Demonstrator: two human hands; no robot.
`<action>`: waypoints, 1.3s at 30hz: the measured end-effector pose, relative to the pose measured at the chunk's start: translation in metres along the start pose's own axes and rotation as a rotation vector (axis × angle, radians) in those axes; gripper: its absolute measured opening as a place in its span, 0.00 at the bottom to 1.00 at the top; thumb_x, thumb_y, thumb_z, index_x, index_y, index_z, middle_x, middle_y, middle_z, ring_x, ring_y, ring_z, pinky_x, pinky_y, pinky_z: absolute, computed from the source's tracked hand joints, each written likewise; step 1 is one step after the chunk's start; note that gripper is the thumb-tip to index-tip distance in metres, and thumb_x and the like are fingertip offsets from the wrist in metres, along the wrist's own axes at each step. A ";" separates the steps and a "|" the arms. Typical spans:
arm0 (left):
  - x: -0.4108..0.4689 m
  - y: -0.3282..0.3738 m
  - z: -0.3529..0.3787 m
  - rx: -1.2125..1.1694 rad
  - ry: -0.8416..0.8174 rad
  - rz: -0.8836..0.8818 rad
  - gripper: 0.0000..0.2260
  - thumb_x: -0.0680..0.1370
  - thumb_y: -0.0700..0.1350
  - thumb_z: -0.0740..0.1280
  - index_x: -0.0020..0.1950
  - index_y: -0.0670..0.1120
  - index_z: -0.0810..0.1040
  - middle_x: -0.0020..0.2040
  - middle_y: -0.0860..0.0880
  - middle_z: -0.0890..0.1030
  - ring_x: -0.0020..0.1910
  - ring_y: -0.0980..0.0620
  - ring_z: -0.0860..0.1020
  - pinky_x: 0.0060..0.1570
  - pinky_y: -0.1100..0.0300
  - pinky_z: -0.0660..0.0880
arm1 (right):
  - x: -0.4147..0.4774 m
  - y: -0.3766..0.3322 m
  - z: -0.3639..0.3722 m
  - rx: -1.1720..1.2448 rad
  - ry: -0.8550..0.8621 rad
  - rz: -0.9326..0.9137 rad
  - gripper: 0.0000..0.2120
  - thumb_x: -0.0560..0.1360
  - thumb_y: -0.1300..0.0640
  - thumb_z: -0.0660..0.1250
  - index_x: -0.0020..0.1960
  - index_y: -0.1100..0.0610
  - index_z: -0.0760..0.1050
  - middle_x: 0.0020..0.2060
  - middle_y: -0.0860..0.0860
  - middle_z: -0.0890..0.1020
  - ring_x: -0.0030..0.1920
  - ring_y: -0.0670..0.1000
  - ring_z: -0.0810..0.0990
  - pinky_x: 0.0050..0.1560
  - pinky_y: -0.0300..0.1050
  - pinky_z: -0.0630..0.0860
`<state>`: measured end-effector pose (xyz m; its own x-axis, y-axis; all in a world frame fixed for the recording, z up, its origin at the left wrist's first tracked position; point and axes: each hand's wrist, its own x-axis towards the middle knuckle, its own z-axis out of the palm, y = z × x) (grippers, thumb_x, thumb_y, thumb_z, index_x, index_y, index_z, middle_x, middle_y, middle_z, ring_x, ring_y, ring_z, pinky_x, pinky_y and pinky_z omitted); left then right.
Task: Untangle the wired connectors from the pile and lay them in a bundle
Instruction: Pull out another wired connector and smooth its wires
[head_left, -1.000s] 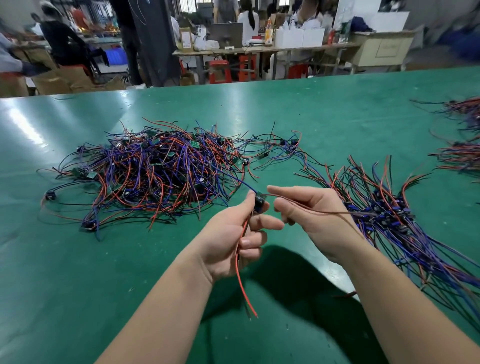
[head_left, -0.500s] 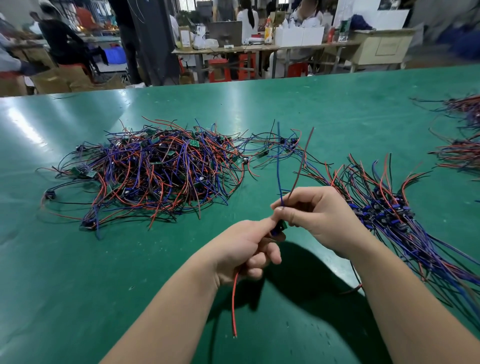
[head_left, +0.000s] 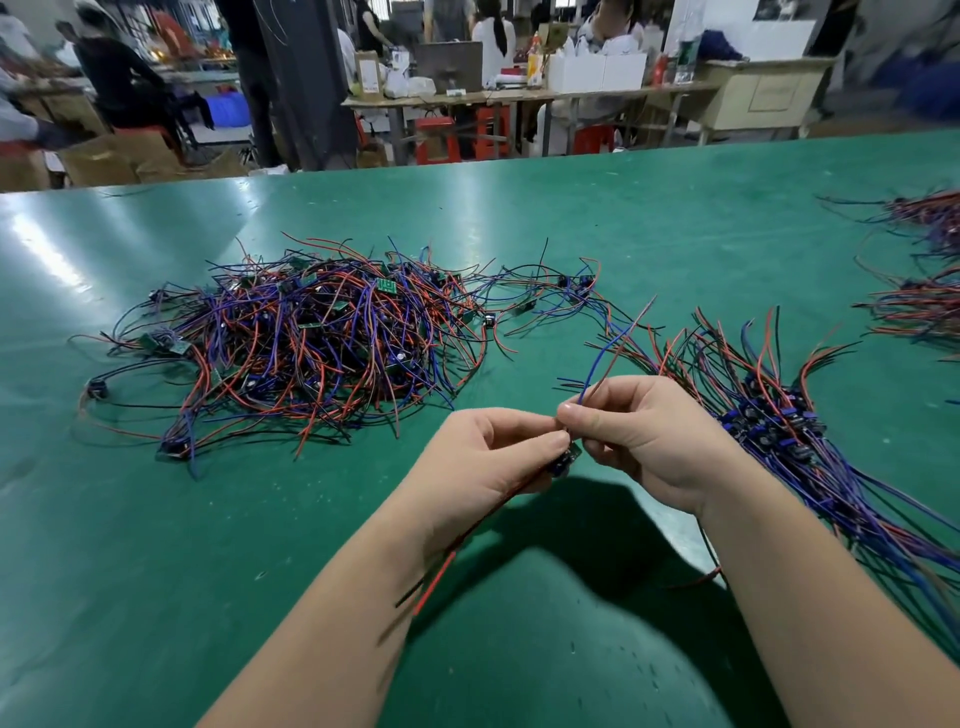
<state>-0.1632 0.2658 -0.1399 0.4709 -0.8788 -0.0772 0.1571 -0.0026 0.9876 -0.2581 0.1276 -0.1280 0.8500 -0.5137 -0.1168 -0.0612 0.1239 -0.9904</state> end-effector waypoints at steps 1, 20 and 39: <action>-0.001 -0.001 0.000 -0.006 0.007 0.008 0.05 0.75 0.39 0.70 0.45 0.46 0.85 0.37 0.48 0.84 0.35 0.56 0.80 0.38 0.66 0.76 | 0.000 0.001 0.000 -0.003 0.024 -0.007 0.11 0.51 0.50 0.77 0.26 0.55 0.79 0.26 0.50 0.79 0.25 0.45 0.73 0.28 0.35 0.68; -0.006 -0.002 0.002 0.398 -0.186 -0.087 0.09 0.78 0.39 0.67 0.52 0.51 0.80 0.36 0.52 0.80 0.34 0.57 0.74 0.40 0.64 0.72 | 0.005 -0.012 -0.028 0.304 0.470 -0.120 0.05 0.72 0.66 0.70 0.39 0.61 0.76 0.25 0.51 0.81 0.26 0.45 0.80 0.26 0.32 0.73; 0.003 0.017 -0.009 -0.464 0.238 0.151 0.07 0.63 0.43 0.71 0.39 0.46 0.75 0.33 0.49 0.82 0.32 0.56 0.80 0.37 0.65 0.79 | 0.001 -0.004 -0.008 0.150 0.057 0.080 0.06 0.69 0.70 0.68 0.44 0.62 0.78 0.33 0.56 0.81 0.30 0.50 0.82 0.28 0.34 0.74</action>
<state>-0.1512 0.2675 -0.1250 0.6930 -0.7207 -0.0209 0.4135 0.3735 0.8304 -0.2608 0.1201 -0.1251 0.8141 -0.5442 -0.2026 -0.0445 0.2893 -0.9562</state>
